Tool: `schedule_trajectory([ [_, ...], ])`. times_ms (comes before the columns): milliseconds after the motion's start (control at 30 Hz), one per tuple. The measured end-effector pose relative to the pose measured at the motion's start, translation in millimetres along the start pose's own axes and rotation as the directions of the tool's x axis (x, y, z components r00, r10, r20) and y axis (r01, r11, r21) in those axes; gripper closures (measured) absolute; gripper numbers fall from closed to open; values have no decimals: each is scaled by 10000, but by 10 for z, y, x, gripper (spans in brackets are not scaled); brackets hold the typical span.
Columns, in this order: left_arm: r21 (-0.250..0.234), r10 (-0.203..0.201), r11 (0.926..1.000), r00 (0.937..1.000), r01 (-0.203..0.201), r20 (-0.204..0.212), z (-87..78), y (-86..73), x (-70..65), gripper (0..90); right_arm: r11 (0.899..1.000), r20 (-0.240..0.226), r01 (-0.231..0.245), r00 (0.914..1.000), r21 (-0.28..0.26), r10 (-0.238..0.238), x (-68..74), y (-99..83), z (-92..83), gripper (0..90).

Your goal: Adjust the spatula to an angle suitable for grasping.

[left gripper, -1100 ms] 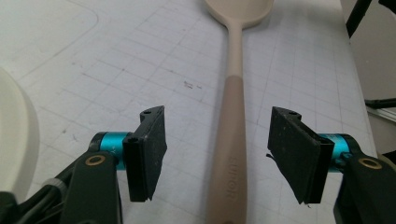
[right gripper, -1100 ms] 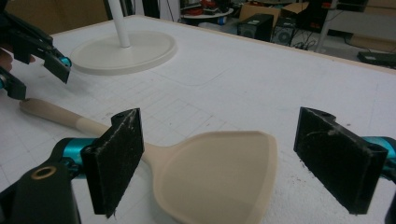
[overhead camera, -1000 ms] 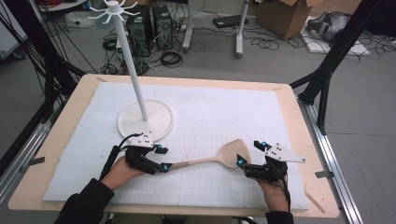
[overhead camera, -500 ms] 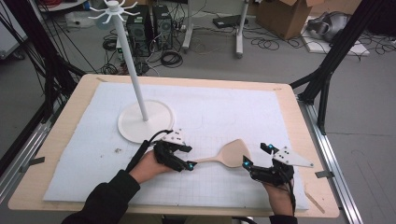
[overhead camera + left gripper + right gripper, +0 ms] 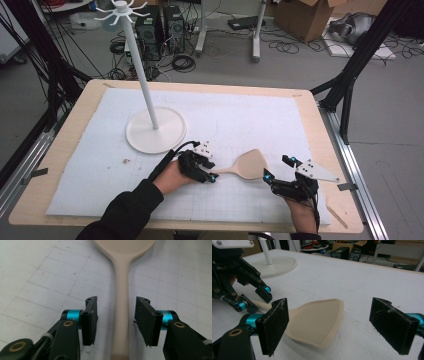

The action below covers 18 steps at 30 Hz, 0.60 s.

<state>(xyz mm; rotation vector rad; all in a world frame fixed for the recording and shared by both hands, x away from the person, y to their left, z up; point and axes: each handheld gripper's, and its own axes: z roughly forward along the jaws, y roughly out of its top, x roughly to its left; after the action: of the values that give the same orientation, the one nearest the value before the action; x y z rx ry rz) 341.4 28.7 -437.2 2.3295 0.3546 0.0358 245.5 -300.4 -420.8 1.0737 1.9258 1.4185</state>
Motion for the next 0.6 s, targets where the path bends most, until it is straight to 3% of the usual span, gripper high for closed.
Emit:
schedule_trajectory([
  [133,-44,435,9990,9986,-434,285,3,-4,-21,770,10000,86,0,10000,-33,1,-6,0,-4,146],
  [367,31,1040,9945,9934,-1042,488,-31,-11,-67,778,10000,99,-58,9999,-74,59,-9,19,-32,147],
  [467,144,1639,9861,9833,-1655,791,-73,-18,-105,778,9999,145,-2,9999,-131,4,-18,26,-43,146],
  [600,1,2063,9782,9713,-2078,1182,-114,-44,-139,778,9998,188,-58,9998,-208,61,-26,35,-68,147],
])
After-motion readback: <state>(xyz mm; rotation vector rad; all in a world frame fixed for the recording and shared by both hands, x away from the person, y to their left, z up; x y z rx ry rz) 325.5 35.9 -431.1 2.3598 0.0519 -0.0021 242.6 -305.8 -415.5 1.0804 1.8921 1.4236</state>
